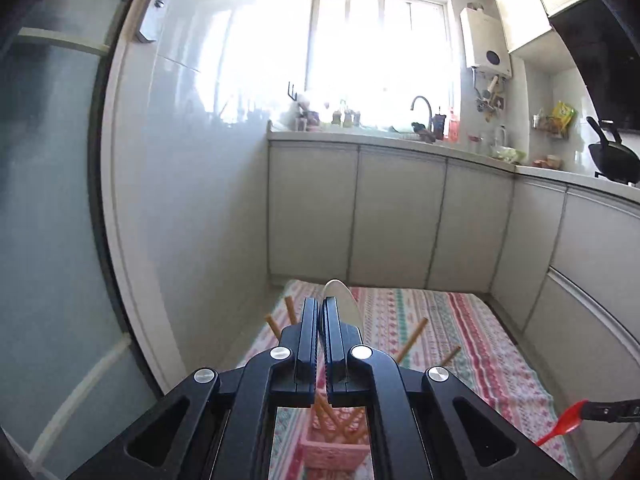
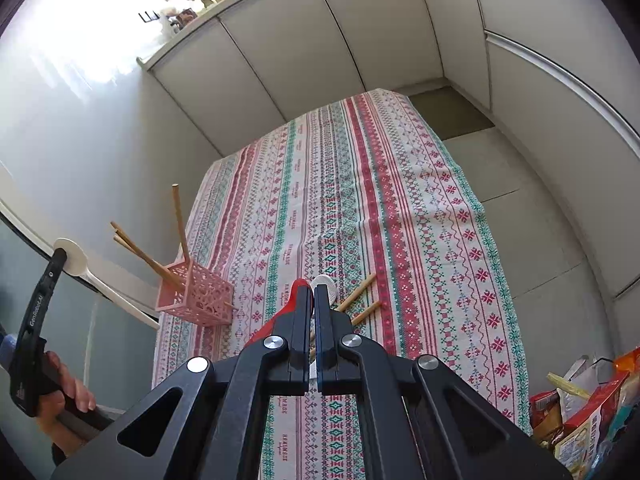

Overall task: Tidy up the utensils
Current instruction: 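Carry the white spoon over the pink holder with the left gripper while the right gripper carries the red spoon, then lower the white spoon into the pink holder and open the left gripper, then lower the red spoon into the pink holder and open the right gripper, then move the left gripper to the white rice paddle and grasp its handle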

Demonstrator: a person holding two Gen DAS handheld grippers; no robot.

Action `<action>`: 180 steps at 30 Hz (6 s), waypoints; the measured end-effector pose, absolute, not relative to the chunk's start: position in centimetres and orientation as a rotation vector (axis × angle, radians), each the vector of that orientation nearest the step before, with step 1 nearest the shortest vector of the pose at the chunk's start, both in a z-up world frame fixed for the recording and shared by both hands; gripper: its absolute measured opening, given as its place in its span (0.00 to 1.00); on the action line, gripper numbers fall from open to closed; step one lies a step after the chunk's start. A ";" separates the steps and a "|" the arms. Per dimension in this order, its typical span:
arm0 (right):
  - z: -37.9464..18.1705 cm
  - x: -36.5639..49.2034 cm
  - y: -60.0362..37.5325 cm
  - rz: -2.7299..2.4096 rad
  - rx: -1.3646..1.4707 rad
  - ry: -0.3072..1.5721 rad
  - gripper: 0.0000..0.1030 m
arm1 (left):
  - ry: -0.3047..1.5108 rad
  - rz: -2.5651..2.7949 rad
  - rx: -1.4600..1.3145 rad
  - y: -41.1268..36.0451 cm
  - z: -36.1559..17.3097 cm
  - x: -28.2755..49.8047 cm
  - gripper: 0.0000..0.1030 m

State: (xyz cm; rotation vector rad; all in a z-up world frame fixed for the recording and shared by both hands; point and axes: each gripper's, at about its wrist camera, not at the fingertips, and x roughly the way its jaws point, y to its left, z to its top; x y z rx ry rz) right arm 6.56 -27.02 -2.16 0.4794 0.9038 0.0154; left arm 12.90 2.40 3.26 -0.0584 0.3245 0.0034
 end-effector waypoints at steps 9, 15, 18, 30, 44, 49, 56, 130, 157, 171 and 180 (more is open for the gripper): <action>-1.6 7.4 -25.3 0.025 0.462 0.881 0.01 | 0.323 0.104 0.011 3.4 0.2 16.1 0.02; -1.6 7.7 -24.9 0.026 0.473 0.874 0.01 | 0.337 0.105 0.008 3.7 -1.8 17.0 0.02; -1.6 7.8 -24.7 0.025 0.482 0.870 0.01 | 0.341 0.088 -0.012 3.7 -2.2 17.2 0.02; -1.6 8.0 -23.9 0.023 0.471 0.869 0.01 | 0.449 -0.008 0.032 2.7 -4.4 18.9 0.03; -0.6 8.0 -22.8 0.045 0.459 0.835 0.01 | 0.715 -0.072 -0.095 4.4 -4.1 18.2 0.67; 0.8 7.6 -21.3 0.067 0.420 0.789 0.01 | 0.822 -0.040 -0.088 5.6 -4.1 16.9 0.75; 3.1 6.9 -19.2 0.092 0.391 0.729 0.01 | 0.999 -0.048 -0.071 7.0 -5.6 15.4 0.81; -10.5 6.8 -31.3 -0.186 0.422 1.224 0.61 | 1.221 -0.393 0.321 -10.0 -13.5 12.8 0.81; -13.3 8.3 -35.2 -0.205 0.520 1.266 0.61 | 1.187 -0.483 0.245 -18.1 -17.7 22.7 0.52; -13.7 8.4 -35.3 -0.202 0.529 1.283 0.61 | 1.169 -0.489 0.322 -19.6 -18.2 22.3 0.46; -13.9 8.6 -35.3 -0.202 0.540 1.283 0.61 | 1.092 -0.475 0.251 -17.8 -14.5 20.1 0.46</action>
